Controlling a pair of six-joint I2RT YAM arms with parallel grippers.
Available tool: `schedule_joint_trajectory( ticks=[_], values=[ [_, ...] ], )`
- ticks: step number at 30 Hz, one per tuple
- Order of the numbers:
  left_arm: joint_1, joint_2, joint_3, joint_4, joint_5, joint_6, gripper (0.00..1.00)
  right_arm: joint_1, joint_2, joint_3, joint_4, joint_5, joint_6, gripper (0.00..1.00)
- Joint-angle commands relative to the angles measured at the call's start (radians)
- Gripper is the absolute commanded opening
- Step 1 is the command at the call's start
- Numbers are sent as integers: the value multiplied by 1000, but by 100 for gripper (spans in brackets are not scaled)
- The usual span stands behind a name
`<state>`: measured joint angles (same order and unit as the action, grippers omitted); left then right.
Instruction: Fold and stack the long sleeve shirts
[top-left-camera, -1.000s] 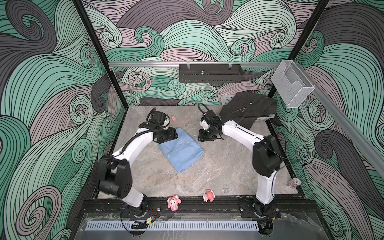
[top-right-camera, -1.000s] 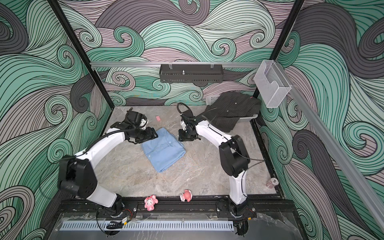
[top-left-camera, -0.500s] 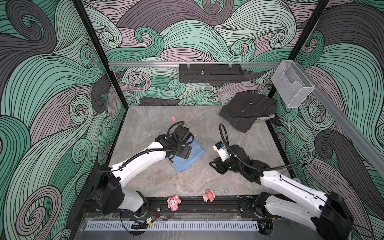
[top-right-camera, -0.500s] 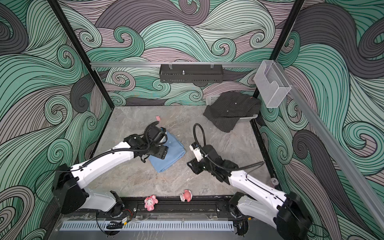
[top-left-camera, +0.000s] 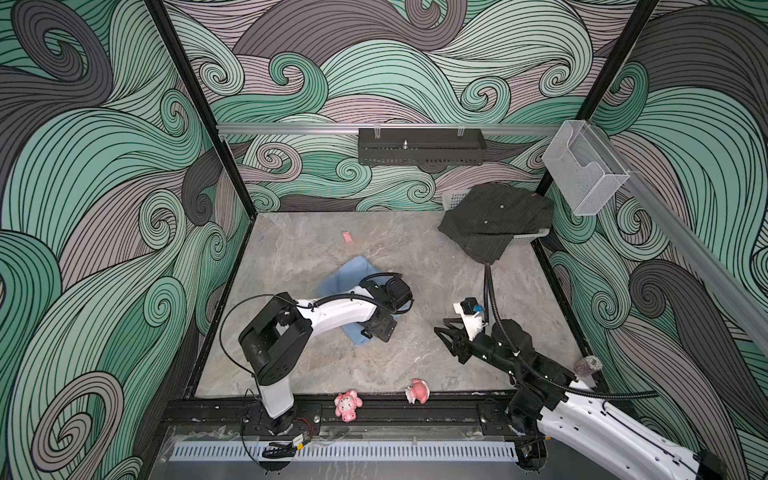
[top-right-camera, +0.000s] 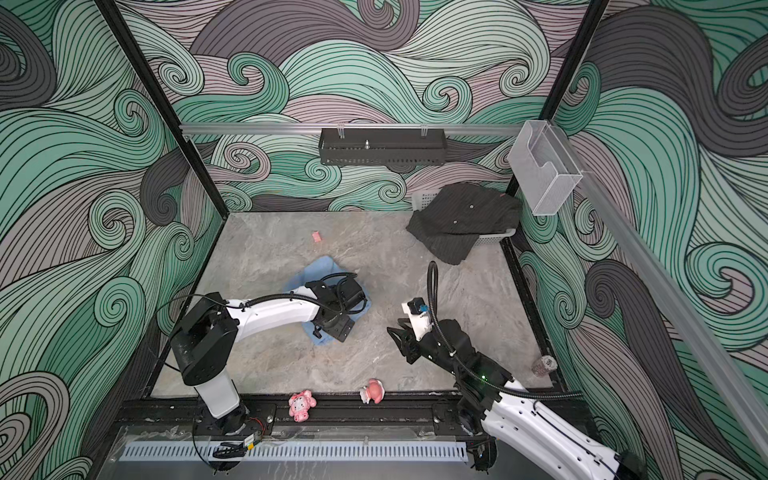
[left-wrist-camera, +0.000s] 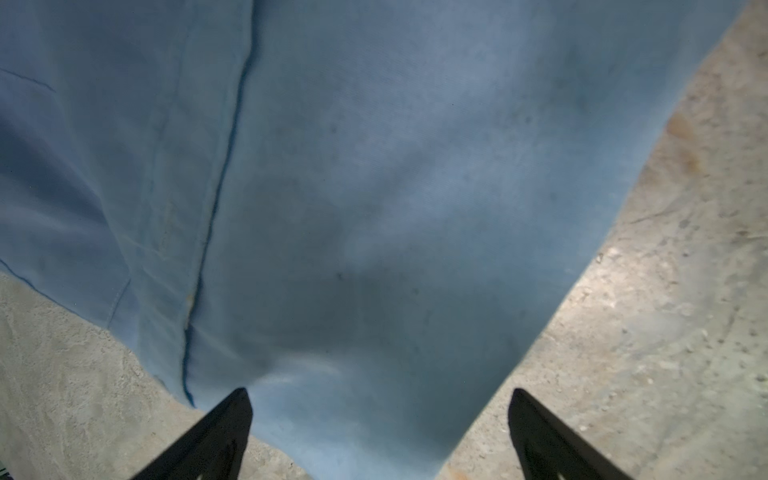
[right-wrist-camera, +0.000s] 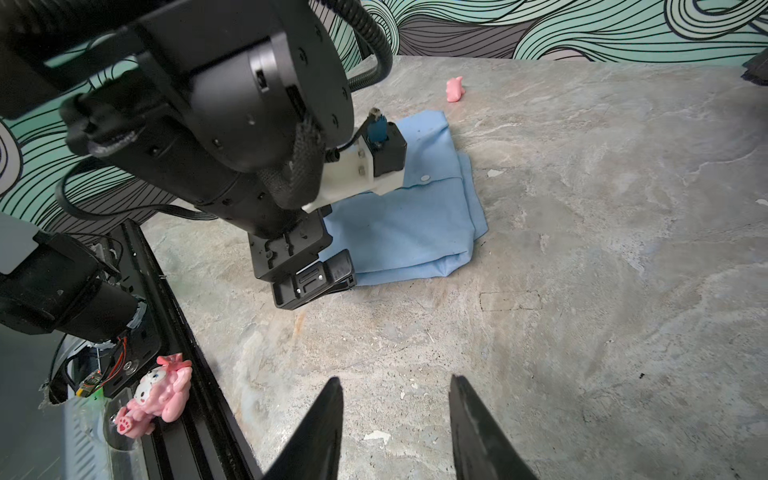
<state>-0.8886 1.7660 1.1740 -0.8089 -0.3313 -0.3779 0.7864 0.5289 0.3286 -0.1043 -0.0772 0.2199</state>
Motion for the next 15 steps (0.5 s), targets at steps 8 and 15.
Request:
schedule_joint_trajectory(
  ticks=[8, 15],
  values=[
    [-21, 138, 94, 29, -108, 101, 99, 3, 2, -10, 0, 15, -8, 43],
    [-13, 200, 115, 56, -121, 219, 98, 4, -29, -23, -2, 19, -5, 43]
  ],
)
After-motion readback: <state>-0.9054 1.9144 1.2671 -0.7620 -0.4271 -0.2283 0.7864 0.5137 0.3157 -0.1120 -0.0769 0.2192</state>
